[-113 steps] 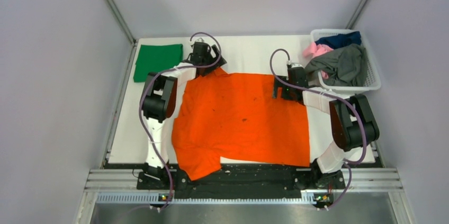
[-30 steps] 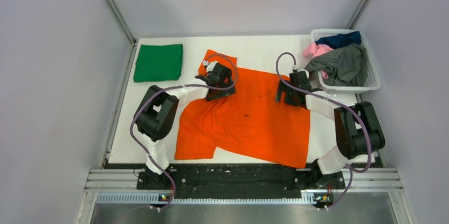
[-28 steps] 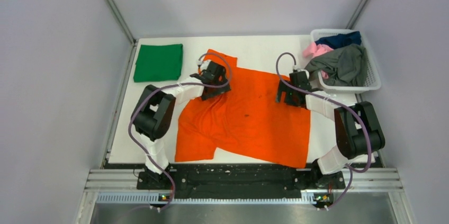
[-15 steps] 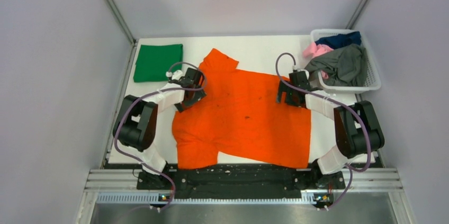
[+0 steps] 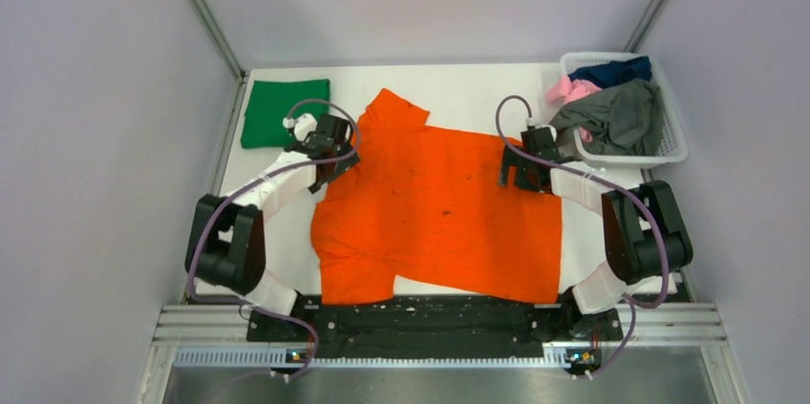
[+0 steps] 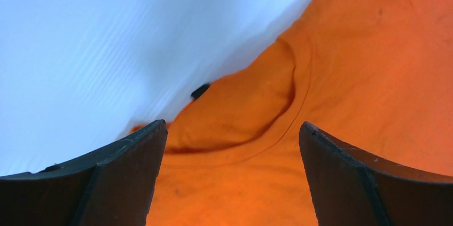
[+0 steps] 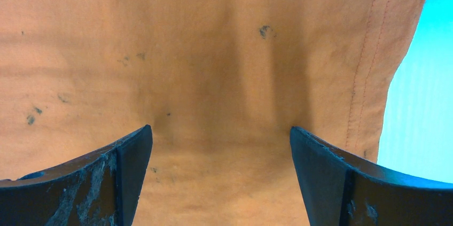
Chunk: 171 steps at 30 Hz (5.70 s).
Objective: Fold and stack the t-shirts
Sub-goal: Flatten out the tshirt, then grab the side of the flattened tshirt closest away from the robot with both arms, then fold the flattened tshirt in 1/3 of the way
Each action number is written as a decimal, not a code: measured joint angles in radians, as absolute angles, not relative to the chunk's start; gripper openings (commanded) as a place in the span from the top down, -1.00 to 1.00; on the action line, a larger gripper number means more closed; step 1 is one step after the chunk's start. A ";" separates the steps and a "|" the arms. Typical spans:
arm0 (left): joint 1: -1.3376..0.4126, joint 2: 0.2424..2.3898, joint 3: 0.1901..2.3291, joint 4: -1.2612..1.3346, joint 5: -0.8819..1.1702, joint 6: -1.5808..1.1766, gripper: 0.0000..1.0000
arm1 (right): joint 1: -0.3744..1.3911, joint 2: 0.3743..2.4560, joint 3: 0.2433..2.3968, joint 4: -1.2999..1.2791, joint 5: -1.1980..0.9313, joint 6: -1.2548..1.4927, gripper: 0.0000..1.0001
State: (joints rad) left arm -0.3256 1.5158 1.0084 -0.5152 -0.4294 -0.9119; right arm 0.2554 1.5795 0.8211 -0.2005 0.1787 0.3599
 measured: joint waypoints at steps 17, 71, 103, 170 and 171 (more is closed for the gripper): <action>-0.226 1.881 1.319 -0.315 -0.012 -0.705 -0.61 | 0.255 1.600 0.898 -0.210 0.181 0.332 -0.97; -0.564 1.237 0.744 -0.728 -0.269 -0.966 -0.76 | 0.226 0.963 0.553 -0.261 0.308 0.554 -0.97; -0.593 1.168 0.562 -0.765 -0.180 -1.145 0.29 | 0.226 0.978 0.538 -0.235 0.315 0.576 -0.97; -0.608 1.169 0.830 -0.722 -0.262 -1.040 1.00 | 0.225 0.902 0.463 -0.514 0.236 0.739 1.00; -0.598 1.196 0.863 -0.712 -0.271 -1.022 1.00 | 0.224 0.918 0.479 -0.508 0.238 0.733 1.00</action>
